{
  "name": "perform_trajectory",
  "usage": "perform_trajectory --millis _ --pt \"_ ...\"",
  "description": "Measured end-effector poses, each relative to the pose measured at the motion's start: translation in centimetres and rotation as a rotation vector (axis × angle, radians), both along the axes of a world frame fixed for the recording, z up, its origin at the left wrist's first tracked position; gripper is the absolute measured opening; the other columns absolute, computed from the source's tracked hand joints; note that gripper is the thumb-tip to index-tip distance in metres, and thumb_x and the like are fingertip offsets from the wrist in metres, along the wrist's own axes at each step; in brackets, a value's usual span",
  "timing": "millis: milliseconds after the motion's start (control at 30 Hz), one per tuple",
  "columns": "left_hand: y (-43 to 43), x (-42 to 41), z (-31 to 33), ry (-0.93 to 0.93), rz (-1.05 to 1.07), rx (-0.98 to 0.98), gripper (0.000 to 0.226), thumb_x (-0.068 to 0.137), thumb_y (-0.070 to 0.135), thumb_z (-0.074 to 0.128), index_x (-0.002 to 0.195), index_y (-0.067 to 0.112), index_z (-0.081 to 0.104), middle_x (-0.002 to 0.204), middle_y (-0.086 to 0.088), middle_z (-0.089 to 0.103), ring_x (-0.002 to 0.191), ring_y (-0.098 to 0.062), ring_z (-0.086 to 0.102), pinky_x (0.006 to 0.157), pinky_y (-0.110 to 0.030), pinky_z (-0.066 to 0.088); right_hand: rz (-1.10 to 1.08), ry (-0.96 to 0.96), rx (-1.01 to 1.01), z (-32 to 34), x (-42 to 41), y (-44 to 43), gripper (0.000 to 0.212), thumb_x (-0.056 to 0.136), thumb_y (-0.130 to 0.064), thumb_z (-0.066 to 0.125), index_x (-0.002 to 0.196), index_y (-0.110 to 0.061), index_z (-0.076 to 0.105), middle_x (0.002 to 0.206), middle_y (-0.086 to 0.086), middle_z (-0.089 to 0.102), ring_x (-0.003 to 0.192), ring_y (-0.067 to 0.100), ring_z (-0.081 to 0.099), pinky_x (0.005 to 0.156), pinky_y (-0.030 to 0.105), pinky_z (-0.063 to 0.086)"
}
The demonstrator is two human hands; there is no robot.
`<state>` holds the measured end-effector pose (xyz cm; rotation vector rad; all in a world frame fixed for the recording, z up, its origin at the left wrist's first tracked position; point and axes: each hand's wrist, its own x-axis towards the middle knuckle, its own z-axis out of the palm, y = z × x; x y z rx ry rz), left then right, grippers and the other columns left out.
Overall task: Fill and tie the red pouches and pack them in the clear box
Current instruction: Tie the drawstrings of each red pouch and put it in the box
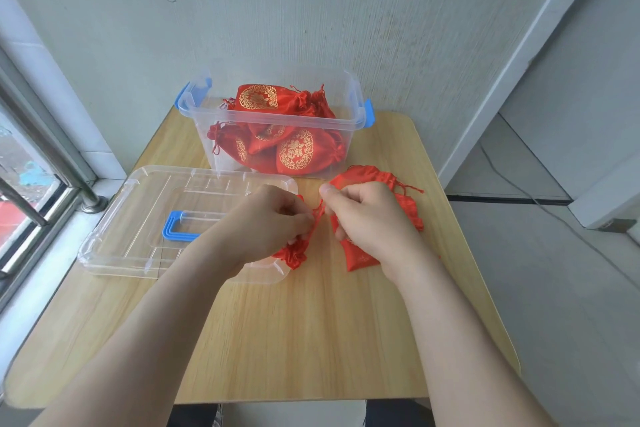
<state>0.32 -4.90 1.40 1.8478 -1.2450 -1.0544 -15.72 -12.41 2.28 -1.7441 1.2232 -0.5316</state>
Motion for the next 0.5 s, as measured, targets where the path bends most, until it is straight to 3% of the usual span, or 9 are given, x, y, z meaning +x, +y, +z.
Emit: perform_trajectory --millis 67,167,300,400,500 --pt "0.1 0.0 0.2 -0.032 -0.033 0.000 0.022 0.097 0.014 0.065 0.080 0.006 0.076 0.068 -0.005 0.070 0.060 -0.012 0.058 0.059 -0.025 0.048 -0.002 -0.024 -0.007 0.0 -0.1 0.0 0.044 0.104 -0.044 0.063 0.075 -0.012 0.073 0.049 -0.008 0.059 0.048 0.004 0.053 0.059 0.026 0.044" --pt "0.2 -0.2 0.4 -0.107 -0.074 0.015 0.025 0.093 0.012 0.064 0.070 0.008 0.074 0.061 0.003 0.065 0.057 -0.009 0.053 0.057 -0.021 0.045 -0.022 -0.043 -0.029 -0.1 -0.3 -0.2 0.042 0.100 -0.044 0.069 0.074 -0.012 0.075 0.045 -0.014 0.056 0.048 -0.002 0.052 0.059 0.022 0.043" --pt "0.1 -0.2 0.4 -0.081 -0.089 0.044 0.020 0.091 0.014 0.064 0.078 0.009 0.078 0.073 -0.006 0.074 0.062 -0.010 0.061 0.066 -0.027 0.054 -0.069 -0.046 -0.048 -0.6 -0.2 -0.4 0.045 0.096 -0.047 0.074 0.073 -0.008 0.075 0.046 -0.011 0.055 0.048 0.003 0.053 0.059 0.025 0.045" --pt "0.1 -0.2 0.6 -0.035 -0.114 0.055 0.028 0.089 0.029 0.062 0.091 0.011 0.082 0.084 -0.010 0.077 0.067 -0.011 0.063 0.071 -0.029 0.056 -0.115 -0.039 -0.037 -1.2 -0.1 -0.7 0.050 0.093 -0.048 0.076 0.075 -0.002 0.073 0.047 -0.010 0.050 0.048 0.008 0.048 0.059 0.028 0.042" --pt "0.1 -0.3 0.9 -0.017 -0.119 0.064 0.029 0.088 0.033 0.064 0.083 0.009 0.080 0.085 -0.017 0.074 0.068 -0.013 0.061 0.071 -0.031 0.053 -0.150 -0.072 0.027 -1.2 -0.1 -0.7 0.056 0.091 -0.052 0.077 0.081 0.003 0.072 0.058 -0.002 0.050 0.055 0.014 0.047 0.060 0.029 0.040"
